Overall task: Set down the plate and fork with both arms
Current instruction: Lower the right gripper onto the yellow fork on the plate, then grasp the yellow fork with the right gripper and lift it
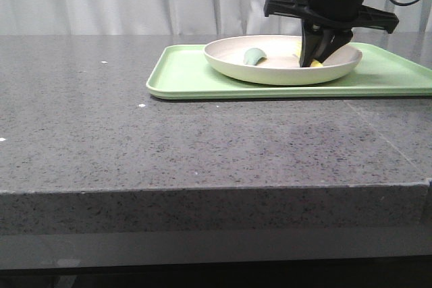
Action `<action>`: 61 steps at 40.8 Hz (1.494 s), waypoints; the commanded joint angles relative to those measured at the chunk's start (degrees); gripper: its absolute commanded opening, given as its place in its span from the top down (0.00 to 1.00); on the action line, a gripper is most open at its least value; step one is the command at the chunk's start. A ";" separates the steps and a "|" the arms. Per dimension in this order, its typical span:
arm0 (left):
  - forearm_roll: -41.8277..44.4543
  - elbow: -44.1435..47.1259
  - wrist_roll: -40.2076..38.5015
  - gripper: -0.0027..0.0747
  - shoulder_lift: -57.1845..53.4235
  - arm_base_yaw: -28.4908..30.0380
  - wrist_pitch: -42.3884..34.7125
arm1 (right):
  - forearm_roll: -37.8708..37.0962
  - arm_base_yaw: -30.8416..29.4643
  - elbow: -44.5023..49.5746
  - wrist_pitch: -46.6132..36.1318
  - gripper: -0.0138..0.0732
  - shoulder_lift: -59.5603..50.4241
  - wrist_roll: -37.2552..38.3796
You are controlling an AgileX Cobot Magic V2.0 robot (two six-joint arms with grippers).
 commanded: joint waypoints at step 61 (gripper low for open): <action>0.00 -1.57 -0.18 0.99 0.53 0.14 -4.80 | -1.67 -13.02 -2.95 4.23 0.78 -5.37 -12.35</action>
